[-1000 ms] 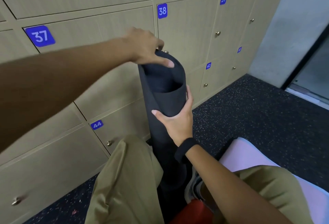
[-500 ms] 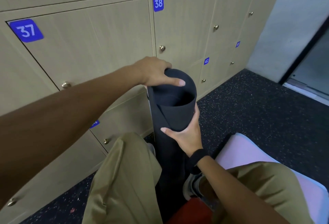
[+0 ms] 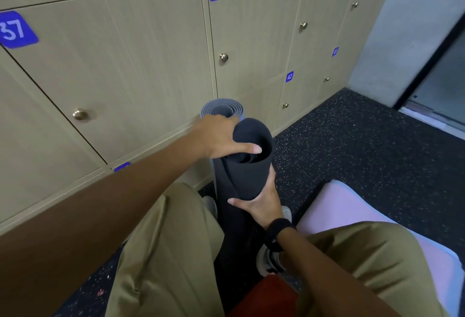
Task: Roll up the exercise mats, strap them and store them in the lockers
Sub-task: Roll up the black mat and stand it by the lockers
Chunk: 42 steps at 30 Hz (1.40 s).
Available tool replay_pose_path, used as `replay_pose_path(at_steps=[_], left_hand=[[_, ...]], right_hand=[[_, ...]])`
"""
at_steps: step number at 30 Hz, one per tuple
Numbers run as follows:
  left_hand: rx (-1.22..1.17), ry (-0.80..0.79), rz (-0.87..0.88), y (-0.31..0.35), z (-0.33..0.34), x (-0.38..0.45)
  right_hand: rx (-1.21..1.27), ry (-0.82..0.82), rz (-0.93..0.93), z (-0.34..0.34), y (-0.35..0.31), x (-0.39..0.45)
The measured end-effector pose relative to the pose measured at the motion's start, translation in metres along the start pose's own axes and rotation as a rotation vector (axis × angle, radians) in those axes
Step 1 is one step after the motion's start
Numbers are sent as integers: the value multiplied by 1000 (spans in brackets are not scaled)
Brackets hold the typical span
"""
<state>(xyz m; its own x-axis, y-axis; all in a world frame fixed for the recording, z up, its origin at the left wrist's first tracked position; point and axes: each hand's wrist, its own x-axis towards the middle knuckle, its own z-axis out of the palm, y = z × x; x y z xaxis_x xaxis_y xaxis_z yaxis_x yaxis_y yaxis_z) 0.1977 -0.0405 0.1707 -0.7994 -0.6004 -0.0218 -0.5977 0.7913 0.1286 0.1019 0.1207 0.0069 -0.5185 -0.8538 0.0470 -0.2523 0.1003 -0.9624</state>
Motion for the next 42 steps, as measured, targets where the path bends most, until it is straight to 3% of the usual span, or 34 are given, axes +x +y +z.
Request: replay_pose_path(at_steps=[15,22,34,38,42], left_hand=[[-53,51,-77,7,57,1],[-302,13,-171,7,76,-2],[-346,-66,-190,-1,37,-3],[-276,-200,-306,-8,29,-8],[-406,-309,-308,-17,23,-16]], right_hand=[[-31,-49,69,5,32,0],[-20,-22,90,5,46,1],[-8,-1,43,16,21,1],[-45,-33,-19,18,2,2],[-92,-50,-42,23,-10,-5]])
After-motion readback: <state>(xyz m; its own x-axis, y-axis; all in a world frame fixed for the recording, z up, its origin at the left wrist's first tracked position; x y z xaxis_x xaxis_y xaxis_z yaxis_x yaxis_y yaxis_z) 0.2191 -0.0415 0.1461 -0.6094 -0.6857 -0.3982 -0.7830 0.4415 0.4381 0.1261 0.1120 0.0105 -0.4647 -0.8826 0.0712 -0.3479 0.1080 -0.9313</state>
